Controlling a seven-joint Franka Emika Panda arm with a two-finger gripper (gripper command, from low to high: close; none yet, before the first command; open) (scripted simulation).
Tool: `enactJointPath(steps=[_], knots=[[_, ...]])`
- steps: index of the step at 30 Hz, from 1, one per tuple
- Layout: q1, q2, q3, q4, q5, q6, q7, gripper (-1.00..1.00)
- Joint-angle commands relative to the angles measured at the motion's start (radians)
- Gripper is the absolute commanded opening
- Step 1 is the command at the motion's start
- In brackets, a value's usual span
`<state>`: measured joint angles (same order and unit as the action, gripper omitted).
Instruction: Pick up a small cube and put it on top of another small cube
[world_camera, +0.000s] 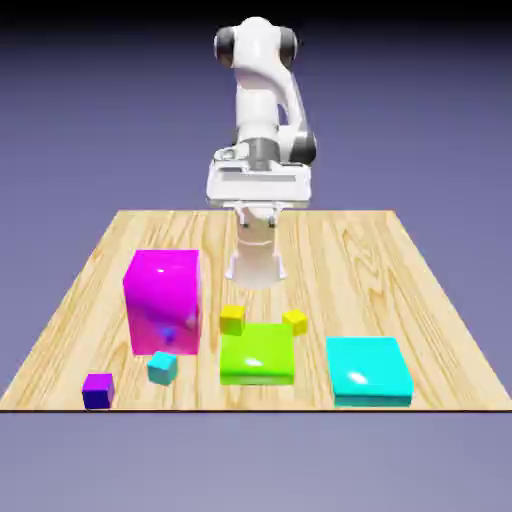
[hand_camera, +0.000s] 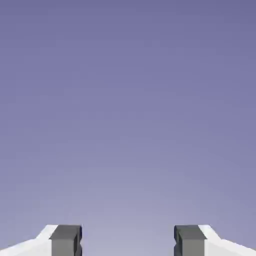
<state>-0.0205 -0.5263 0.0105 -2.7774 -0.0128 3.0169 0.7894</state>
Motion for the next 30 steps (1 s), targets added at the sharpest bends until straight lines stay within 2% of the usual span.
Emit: enactJointPath(steps=[1, 30], knots=[[-0.027, 0.036, 0.009, 0.027, -0.011, -0.017, 0.040, 0.00], [-0.803, 1.079, 0.259, 0.805, -0.315, -0.497, 1.196, 0.00]])
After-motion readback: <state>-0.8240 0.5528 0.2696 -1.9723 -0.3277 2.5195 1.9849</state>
